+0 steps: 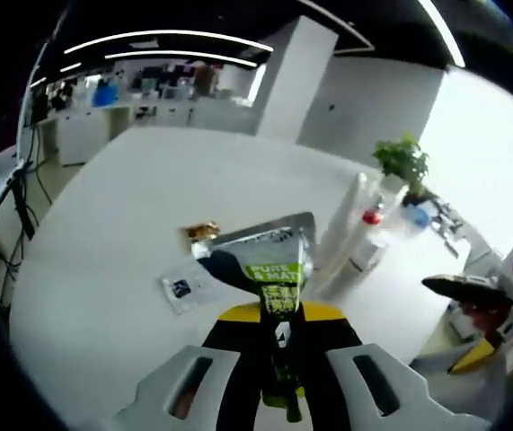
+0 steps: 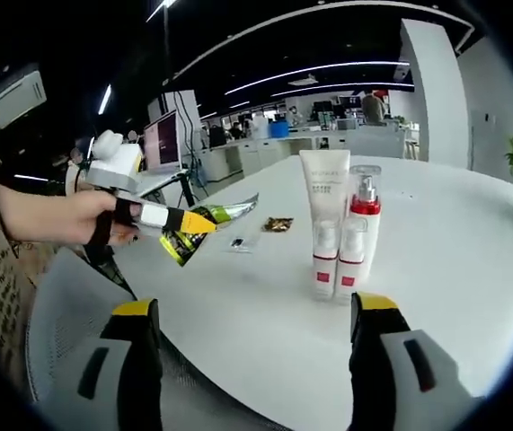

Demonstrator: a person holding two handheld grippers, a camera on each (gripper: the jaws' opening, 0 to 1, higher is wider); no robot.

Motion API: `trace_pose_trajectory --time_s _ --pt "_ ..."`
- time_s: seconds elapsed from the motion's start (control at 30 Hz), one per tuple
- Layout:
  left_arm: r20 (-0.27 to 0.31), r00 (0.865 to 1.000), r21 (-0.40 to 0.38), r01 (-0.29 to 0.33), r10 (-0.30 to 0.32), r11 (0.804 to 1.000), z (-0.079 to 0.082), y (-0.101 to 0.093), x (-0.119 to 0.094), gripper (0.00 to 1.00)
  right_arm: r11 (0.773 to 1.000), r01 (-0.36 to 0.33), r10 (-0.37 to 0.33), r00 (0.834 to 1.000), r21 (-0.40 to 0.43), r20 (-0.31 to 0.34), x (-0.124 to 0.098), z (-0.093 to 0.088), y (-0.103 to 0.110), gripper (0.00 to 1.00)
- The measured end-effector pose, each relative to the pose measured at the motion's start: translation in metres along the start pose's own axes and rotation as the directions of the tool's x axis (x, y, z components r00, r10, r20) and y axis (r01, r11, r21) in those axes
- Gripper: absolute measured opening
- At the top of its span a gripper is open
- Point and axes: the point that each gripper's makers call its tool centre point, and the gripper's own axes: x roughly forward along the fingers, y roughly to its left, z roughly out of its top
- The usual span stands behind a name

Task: Arrange the skincare products in the storage area until every visible bottle or jar stands upright without overlapping.

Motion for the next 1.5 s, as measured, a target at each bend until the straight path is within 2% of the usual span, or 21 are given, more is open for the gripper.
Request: trace_pose_trajectory --time_s 0.13,0.2,0.33,0.4,0.47,0.53,0.63,0.73,0.8,0.9,0.97,1.03,1.13,1.2,1.27,1.3,1.33,1.37,1.4,1.43,1.5 --pt "0.019 0.997 0.049 0.078 -0.079 0.996 0.003 -0.020 -0.004 0.10 1.000 -0.024 0.024 1.000 0.008 0.005 0.000 0.001 0.004 0.87" --pt "0.033 0.994 0.057 0.098 -0.100 0.994 0.005 -0.026 -0.007 0.10 0.999 -0.046 0.045 0.999 0.017 0.015 0.000 0.003 0.008 0.86" --pt "0.049 0.982 0.080 0.179 -0.183 0.981 0.007 -0.047 -0.013 0.10 0.988 -0.121 0.112 0.989 0.100 0.092 -0.004 0.021 0.015 0.84" --pt "0.059 0.972 0.099 0.223 -0.229 0.970 0.009 -0.059 -0.017 0.10 0.984 -0.127 0.111 0.986 0.127 0.128 -0.006 0.029 0.012 0.81" --pt "0.072 0.963 0.101 0.252 -0.260 0.962 0.011 -0.069 -0.022 0.10 0.964 -0.162 0.117 0.970 0.209 0.213 -0.008 0.047 0.013 0.80" --pt "0.081 0.953 0.115 0.283 -0.293 0.952 0.012 -0.077 -0.025 0.10 0.952 -0.189 0.122 0.956 0.242 0.268 -0.009 0.062 0.016 0.77" --pt "0.091 0.938 0.119 0.322 -0.333 0.939 0.013 -0.088 -0.029 0.10 0.948 -0.214 0.143 0.948 0.236 0.286 -0.004 0.074 0.022 0.73" --pt "0.106 0.924 0.120 0.356 -0.368 0.927 0.013 -0.097 -0.033 0.10 0.911 -0.277 0.161 0.922 0.307 0.352 0.000 0.093 0.028 0.66" --pt "0.108 0.919 0.128 0.364 -0.378 0.923 0.013 -0.100 -0.034 0.10 0.901 -0.289 0.152 0.908 0.323 0.390 0.002 0.101 0.025 0.62" --pt "0.128 0.909 0.126 0.381 -0.396 0.916 0.015 -0.107 -0.037 0.10 0.868 -0.301 0.117 0.897 0.396 0.426 0.005 0.107 0.017 0.57" --pt "0.143 0.906 0.122 0.384 -0.399 0.915 0.017 -0.109 -0.039 0.10 0.863 -0.299 0.106 0.896 0.408 0.432 0.006 0.108 0.014 0.53" --pt "0.157 0.902 0.113 0.388 -0.402 0.915 0.019 -0.112 -0.040 0.10 0.862 -0.295 0.099 0.895 0.411 0.435 0.006 0.108 0.013 0.44" --pt "0.165 0.897 0.115 0.396 -0.411 0.911 0.021 -0.116 -0.042 0.10 0.841 -0.311 0.110 0.900 0.443 0.422 0.007 0.106 0.015 0.31" --pt "0.170 0.894 0.116 0.400 -0.415 0.909 0.021 -0.119 -0.042 0.10 0.843 -0.303 0.110 0.905 0.445 0.410 0.008 0.103 0.016 0.24" --pt "0.156 0.904 0.139 0.379 -0.398 0.915 0.017 -0.118 -0.040 0.10 0.823 -0.315 0.118 0.909 0.472 0.401 0.008 0.102 0.019 0.20" --pt "0.160 0.904 0.143 0.377 -0.397 0.915 0.017 -0.118 -0.040 0.10 0.827 -0.305 0.109 0.911 0.472 0.398 0.008 0.101 0.018 0.18" --pt "0.156 0.904 0.138 0.378 -0.397 0.915 0.017 -0.118 -0.040 0.10 0.810 -0.309 0.107 0.913 0.499 0.393 0.006 0.100 0.019 0.17" --pt "0.153 0.905 0.137 0.378 -0.396 0.916 0.015 -0.117 -0.040 0.12 0.763 -0.351 0.126 0.904 0.543 0.408 0.003 0.102 0.022 0.14" --pt "0.156 0.905 0.141 0.377 -0.397 0.915 0.015 -0.118 -0.041 0.14 0.750 -0.351 0.120 0.906 0.561 0.407 0.002 0.101 0.019 0.12" --pt "0.155 0.904 0.138 0.380 -0.399 0.915 0.015 -0.118 -0.042 0.14 0.757 -0.350 0.127 0.907 0.552 0.401 0.001 0.099 0.019 0.11" --pt "0.146 0.905 0.138 0.382 -0.400 0.914 0.011 -0.120 -0.042 0.17 0.754 -0.358 0.140 0.906 0.550 0.398 -0.001 0.097 0.021 0.09"
